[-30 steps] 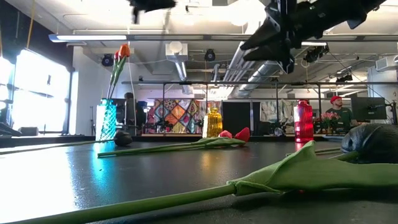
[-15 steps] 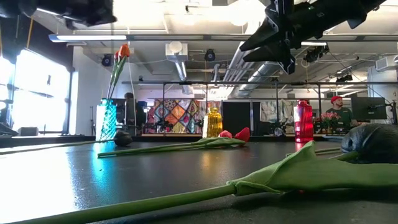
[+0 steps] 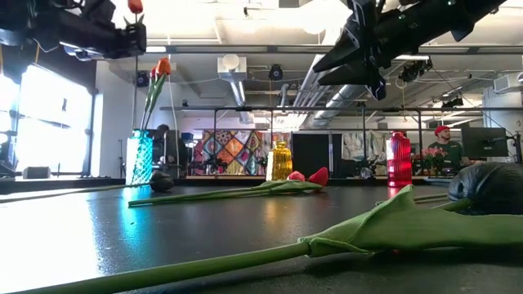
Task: Sort flowers into vase by color
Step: Put the orange flower into the blue vase
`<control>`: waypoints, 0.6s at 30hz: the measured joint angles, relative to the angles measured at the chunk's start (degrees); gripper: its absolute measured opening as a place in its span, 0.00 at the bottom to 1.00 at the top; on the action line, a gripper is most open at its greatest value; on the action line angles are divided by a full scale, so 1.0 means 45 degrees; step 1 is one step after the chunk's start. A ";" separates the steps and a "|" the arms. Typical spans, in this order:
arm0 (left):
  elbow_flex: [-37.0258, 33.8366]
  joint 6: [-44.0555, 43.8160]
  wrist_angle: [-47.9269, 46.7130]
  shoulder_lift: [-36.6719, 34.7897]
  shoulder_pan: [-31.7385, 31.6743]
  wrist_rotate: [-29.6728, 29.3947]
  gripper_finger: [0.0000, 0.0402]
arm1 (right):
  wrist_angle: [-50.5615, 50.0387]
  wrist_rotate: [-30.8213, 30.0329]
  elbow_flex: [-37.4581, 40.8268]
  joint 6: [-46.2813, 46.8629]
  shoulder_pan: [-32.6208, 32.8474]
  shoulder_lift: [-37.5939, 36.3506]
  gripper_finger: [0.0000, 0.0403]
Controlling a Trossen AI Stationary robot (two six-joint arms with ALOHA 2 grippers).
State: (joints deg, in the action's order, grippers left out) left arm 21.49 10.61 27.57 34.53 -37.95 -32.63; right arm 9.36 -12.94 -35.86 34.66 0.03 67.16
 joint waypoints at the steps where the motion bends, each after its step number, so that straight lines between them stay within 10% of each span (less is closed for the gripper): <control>1: -0.0003 -0.0069 0.0183 0.0087 -0.0226 0.0177 0.00 | -0.0005 0.0062 0.0000 0.0024 -0.0018 0.0000 0.28; 18: -0.0028 -0.1094 0.1136 0.2190 -0.1687 0.2086 0.00 | -0.0006 0.0170 -0.0005 0.0633 -0.0004 0.0000 0.28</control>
State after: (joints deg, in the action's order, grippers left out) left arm 21.37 5.69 32.68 44.39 -45.54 -23.24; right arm 9.34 -12.18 -35.88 37.51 0.01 67.16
